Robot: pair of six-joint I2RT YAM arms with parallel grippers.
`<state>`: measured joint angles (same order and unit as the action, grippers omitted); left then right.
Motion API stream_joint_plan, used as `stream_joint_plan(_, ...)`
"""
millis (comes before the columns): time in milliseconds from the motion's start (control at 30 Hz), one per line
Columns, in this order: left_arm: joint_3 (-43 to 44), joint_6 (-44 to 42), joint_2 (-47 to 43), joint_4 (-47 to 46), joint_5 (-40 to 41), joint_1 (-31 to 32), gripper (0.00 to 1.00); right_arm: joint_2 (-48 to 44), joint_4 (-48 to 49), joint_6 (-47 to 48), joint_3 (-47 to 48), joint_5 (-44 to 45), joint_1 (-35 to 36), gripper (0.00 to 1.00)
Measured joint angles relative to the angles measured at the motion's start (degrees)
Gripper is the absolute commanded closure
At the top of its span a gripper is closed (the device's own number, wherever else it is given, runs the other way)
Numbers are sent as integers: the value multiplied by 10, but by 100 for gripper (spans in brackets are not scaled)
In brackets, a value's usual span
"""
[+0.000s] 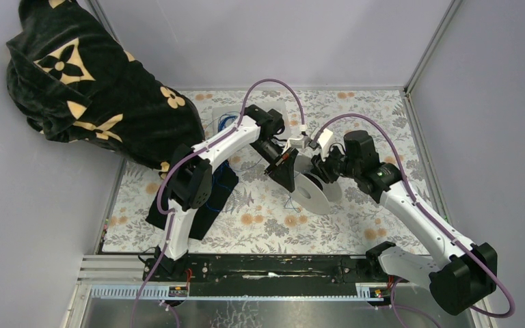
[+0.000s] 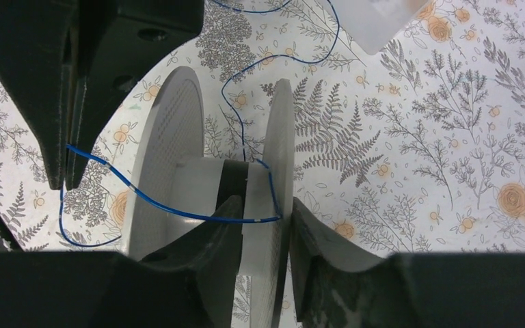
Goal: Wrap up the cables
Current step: Wrap the cable around the cable reel.
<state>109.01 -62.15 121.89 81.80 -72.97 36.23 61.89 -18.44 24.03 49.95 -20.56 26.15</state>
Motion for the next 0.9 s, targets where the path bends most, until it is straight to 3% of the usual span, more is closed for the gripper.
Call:
stream_joint_plan(133,-8,0,0,1,-5,-1,100,0,9,3,-4,0,0,83)
stream_joint_plan(400,-12,0,0,2,-9,-7,100,-10,12,2,-11,-2,0,97)
stream_joint_plan(733,-10,4,2,2,-11,-17,99,-11,7,1,-10,5,0,100)
stream_joint_plan(900,14,28,15,2,-7,-26,93,-10,-15,-1,0,17,0,100)
